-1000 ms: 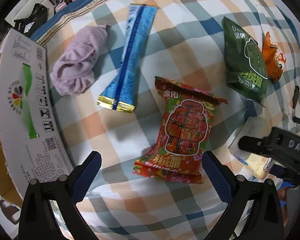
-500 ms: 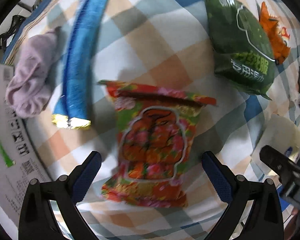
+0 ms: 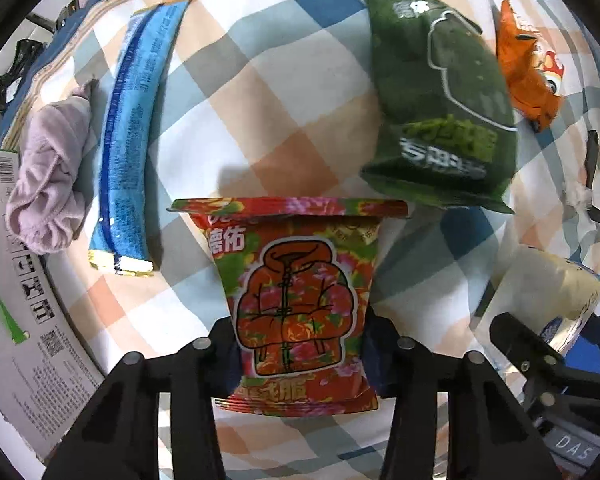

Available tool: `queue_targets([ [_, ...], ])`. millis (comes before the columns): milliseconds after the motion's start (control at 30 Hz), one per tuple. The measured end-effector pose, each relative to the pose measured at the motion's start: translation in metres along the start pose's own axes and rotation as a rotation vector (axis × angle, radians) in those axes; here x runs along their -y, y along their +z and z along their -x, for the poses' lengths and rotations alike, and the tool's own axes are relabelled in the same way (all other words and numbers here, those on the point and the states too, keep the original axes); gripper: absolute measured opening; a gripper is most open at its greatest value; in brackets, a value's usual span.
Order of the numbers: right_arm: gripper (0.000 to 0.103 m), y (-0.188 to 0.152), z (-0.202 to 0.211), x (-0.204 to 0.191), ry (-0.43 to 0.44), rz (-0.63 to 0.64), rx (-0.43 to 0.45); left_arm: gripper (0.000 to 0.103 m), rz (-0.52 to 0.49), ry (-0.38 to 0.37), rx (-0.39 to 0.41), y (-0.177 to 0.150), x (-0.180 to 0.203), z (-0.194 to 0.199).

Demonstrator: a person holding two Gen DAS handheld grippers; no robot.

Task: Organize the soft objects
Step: 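Carry both items into the box and open both grippers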

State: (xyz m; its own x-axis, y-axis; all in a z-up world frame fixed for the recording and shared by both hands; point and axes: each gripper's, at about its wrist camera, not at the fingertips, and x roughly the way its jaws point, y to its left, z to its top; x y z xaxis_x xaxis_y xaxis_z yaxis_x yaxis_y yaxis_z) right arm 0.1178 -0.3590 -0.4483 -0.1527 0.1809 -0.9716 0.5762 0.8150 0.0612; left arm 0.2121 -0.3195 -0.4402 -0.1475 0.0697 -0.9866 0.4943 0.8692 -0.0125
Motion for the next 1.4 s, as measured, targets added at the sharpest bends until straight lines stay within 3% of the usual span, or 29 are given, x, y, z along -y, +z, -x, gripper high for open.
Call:
queue_targets([
  [100,0.096,-0.013,0.022,0.008,0.001,0.017,0.01,0.042,0.021,-0.007,0.016,-0.009,-0.004,0.001],
  [300,0.096,-0.021,0.033,-0.021,0.005,0.068,0.061,0.042,0.075,-0.036,0.053,-0.031,-0.017,0.018],
  [533,0.096,-0.035,0.063,-0.045,0.032,0.165,0.125,0.042,0.16,-0.09,0.133,-0.073,-0.05,0.069],
  [633,0.096,-0.03,0.096,-0.052,0.059,0.207,0.143,0.042,0.199,-0.113,0.177,-0.099,-0.073,0.1],
  [700,0.096,-0.046,0.161,-0.022,0.079,0.236,0.155,0.042,0.231,-0.124,0.204,-0.115,-0.085,0.131],
  [800,0.096,-0.058,0.193,-0.031,0.113,0.292,0.183,0.042,0.281,-0.139,0.261,-0.139,-0.104,0.155],
  [833,0.096,-0.062,0.203,-0.041,0.128,0.318,0.194,0.042,0.292,-0.14,0.275,-0.154,-0.119,0.194],
  [1033,0.096,-0.081,0.251,-0.107,0.207,0.453,0.24,0.042,0.414,-0.137,0.363,-0.197,-0.211,0.29],
  [1200,0.096,-0.089,0.267,-0.185,0.256,0.549,0.244,0.042,0.535,-0.114,0.392,-0.214,-0.29,0.299],
  [1400,0.096,-0.09,0.248,-0.288,0.245,0.63,0.194,0.042,0.616,-0.123,0.339,-0.207,-0.381,0.275],
])
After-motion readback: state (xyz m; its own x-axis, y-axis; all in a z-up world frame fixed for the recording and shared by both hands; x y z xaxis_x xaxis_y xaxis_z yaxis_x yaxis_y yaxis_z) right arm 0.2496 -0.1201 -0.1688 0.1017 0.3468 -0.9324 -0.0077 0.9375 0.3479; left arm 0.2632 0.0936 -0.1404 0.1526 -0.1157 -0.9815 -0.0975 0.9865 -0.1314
